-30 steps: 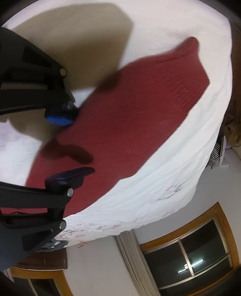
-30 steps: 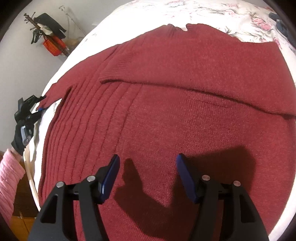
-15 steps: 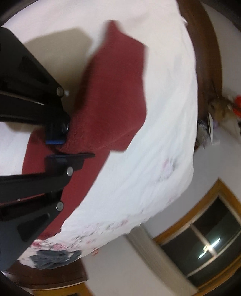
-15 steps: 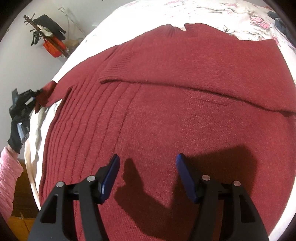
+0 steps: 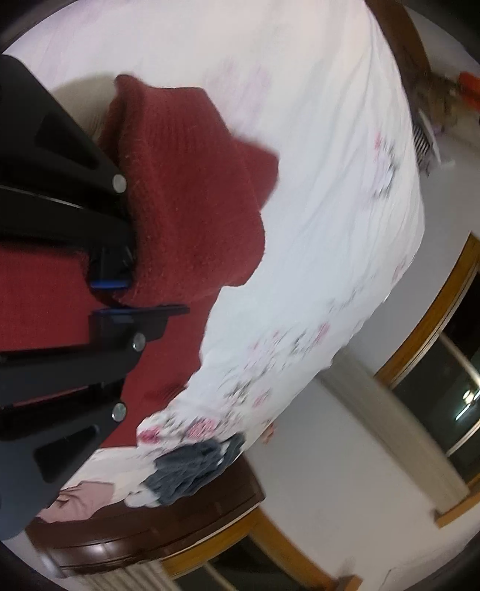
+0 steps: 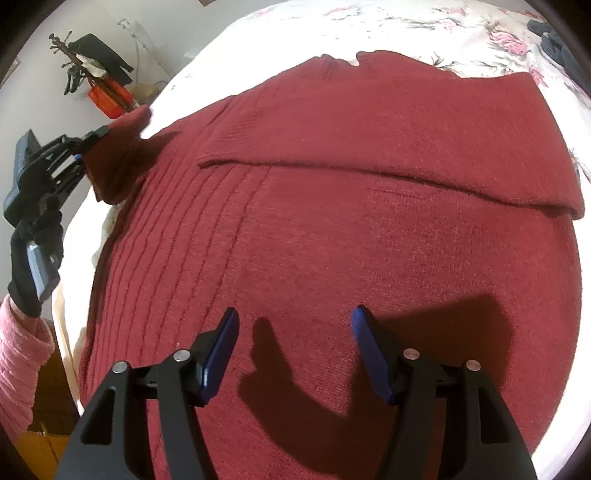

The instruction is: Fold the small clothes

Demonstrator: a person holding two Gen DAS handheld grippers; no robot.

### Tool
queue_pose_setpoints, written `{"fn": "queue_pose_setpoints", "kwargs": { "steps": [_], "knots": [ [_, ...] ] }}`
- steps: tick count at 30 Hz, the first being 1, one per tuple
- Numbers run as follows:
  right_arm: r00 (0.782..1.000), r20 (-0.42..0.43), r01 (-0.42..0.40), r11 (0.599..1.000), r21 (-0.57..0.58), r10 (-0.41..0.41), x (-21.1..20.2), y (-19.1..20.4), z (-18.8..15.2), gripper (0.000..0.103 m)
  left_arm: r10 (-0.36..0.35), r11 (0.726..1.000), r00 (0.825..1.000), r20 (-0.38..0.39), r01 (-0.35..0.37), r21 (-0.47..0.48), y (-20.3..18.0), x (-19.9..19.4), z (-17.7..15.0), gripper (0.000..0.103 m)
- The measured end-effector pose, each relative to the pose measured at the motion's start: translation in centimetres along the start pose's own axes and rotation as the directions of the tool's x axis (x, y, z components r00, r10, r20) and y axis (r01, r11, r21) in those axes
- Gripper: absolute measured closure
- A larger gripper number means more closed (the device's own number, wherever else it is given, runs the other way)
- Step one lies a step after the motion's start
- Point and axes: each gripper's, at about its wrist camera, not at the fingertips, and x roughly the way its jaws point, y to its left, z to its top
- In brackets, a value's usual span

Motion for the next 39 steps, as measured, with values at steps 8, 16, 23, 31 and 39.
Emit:
{"fn": "queue_pose_setpoints", "kwargs": {
  "steps": [8,16,23,31,39],
  "knots": [
    [1.0,-0.005,-0.015,1.0,0.002,0.015,0.1,-0.6,-0.1,0.039,0.031,0.997,0.992,-0.126,-0.04,-0.064,1.2,4.9,-3.7,0.098],
    [1.0,-0.021,0.011,1.0,-0.011,-0.011,0.4,0.0,0.5,0.036,0.014,0.996,0.973,-0.229,-0.034,-0.083,3.7,5.7,-6.3,0.092],
    [0.999,-0.033,0.021,0.999,-0.031,-0.022,0.4,1.2,1.4,0.036,-0.008,1.0,0.965,-0.262,0.003,-0.018,4.6,1.5,-7.5,0.081],
    [0.998,-0.02,-0.057,0.997,-0.057,0.056,0.8,5.5,5.0,0.036,0.105,0.994,0.993,-0.046,-0.103,0.042,5.2,-3.7,-3.3,0.072],
    [0.986,-0.045,-0.162,0.986,-0.05,0.16,3.6,11.2,9.9,0.036,0.289,0.956,0.942,-0.169,-0.273,0.111,6.8,2.6,-1.7,0.07]
  ]
}}
